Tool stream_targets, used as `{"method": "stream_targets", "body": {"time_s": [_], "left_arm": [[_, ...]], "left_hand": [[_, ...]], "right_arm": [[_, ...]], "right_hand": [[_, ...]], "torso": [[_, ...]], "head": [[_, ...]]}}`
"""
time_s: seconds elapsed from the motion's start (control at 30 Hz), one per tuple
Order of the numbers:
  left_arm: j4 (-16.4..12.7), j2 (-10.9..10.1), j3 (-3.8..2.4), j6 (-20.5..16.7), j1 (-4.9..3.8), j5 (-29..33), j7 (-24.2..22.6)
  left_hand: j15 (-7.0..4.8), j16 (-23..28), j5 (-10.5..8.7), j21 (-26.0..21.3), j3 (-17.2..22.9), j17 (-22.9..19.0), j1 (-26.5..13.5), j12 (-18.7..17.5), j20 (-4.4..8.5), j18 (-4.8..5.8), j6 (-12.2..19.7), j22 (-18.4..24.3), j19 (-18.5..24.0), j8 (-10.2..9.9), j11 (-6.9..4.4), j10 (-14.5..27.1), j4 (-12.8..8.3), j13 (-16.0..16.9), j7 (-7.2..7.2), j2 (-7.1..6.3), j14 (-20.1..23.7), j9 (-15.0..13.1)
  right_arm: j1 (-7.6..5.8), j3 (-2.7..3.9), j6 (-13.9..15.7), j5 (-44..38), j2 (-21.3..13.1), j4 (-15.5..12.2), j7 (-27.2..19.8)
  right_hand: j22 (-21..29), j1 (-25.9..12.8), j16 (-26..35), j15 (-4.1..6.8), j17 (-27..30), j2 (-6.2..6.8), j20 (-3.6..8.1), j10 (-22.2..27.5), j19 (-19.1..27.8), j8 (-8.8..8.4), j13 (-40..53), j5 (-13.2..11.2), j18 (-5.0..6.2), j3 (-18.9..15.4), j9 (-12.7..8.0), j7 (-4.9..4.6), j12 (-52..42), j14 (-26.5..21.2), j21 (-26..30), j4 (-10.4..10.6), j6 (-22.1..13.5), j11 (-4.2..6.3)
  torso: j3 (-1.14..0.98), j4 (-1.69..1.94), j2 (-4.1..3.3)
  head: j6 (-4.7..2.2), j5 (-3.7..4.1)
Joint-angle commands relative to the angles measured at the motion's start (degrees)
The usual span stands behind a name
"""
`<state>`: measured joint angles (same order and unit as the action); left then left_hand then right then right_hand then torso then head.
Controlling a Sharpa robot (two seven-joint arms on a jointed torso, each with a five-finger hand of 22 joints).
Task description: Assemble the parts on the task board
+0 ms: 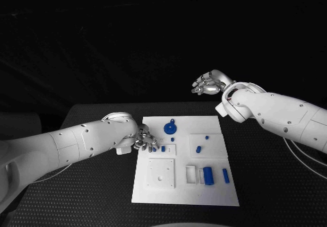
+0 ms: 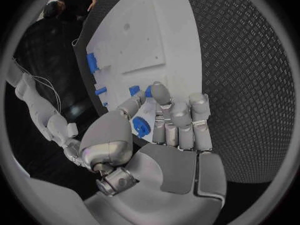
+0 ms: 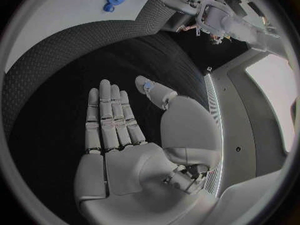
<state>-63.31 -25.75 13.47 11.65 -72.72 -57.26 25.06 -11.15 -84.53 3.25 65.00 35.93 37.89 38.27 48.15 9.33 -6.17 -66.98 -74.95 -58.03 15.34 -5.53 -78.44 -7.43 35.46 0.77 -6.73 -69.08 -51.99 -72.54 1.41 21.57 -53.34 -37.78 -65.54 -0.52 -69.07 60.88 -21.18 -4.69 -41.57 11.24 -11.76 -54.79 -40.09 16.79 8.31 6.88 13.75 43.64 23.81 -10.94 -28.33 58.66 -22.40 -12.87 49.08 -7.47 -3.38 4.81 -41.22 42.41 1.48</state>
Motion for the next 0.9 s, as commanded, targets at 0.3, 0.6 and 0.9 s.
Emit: {"method": "stream_targets", "body": {"time_s": [0.3, 0.6, 0.9], "left_arm": [[-1.0, -2.3, -2.24, -11.7, 0.08, 9.4, -4.1], [-3.3, -4.4, -3.18, -25.7, 0.04, 17.4, -19.8], [-5.4, -4.2, -2.98, -36.5, 1.05, -16.2, -36.1]], "left_hand": [[1.19, 2.5, -0.28, -1.8, 1.5, -0.6, -2.1, -2.2, 5.69, 0.56, 5.4, 0.2, 2.4, -3.2, 1.67, 4.7, 5.5, -0.7, 1.88, -5.73, 3.3, 0.4], [7.84, 14.5, 0.35, -11.3, 2.7, -6.8, 8.8, -11.6, -0.48, 3.82, 16.7, 3.2, 14.7, -3.0, 7.87, 18.6, 0.4, -6.0, 7.21, 2.4, 15.6, 2.0], [10.05, 19.6, 0.43, -15.4, 2.7, -9.9, 28.7, -20.4, -2.55, 4.01, 16.0, 4.7, 14.8, -1.0, 10.26, 19.4, -8.9, -14.1, 7.29, -1.47, 15.3, 9.7]], "right_arm": [[0.12, 0.03, -0.5, 0.1, -0.4, -0.1, -0.5], [0.12, 0.03, -0.5, 0.1, -0.8, 0.1, -0.6], [0.42, 0.02, -0.4, 0.0, -0.7, 0.3, -0.8]], "right_hand": [[-0.1, 0.0, 0.5, -0.4, -0.1, -0.24, -0.44, -0.3, 0.1, 0.07, -0.2, 0.0, 0.15, -0.4, -0.1, -0.14, 0.4, 0.1, 0.3, -0.1, -0.5, -0.22], [-0.2, -0.2, 0.5, -0.43, -0.1, -0.09, -0.48, -0.3, 0.2, 0.08, -0.3, -0.1, 0.17, -0.6, -0.2, -0.16, 0.4, 0.1, 0.4, 0.0, -0.5, -0.23], [-0.2, -0.3, 0.6, -0.42, -0.1, -0.07, -0.5, -0.3, 0.2, 0.13, -0.4, -0.2, 0.19, -0.7, -0.2, -0.14, 0.5, 0.1, 0.4, 0.1, -0.4, -0.22]], "torso": [[-0.01, 0.05, 0.06], [-0.06, 0.1, 0.05], [0.01, 0.0, -0.04]], "head": [[-0.64, 0.27], [-1.55, 1.08], [-2.41, 1.28]]}}
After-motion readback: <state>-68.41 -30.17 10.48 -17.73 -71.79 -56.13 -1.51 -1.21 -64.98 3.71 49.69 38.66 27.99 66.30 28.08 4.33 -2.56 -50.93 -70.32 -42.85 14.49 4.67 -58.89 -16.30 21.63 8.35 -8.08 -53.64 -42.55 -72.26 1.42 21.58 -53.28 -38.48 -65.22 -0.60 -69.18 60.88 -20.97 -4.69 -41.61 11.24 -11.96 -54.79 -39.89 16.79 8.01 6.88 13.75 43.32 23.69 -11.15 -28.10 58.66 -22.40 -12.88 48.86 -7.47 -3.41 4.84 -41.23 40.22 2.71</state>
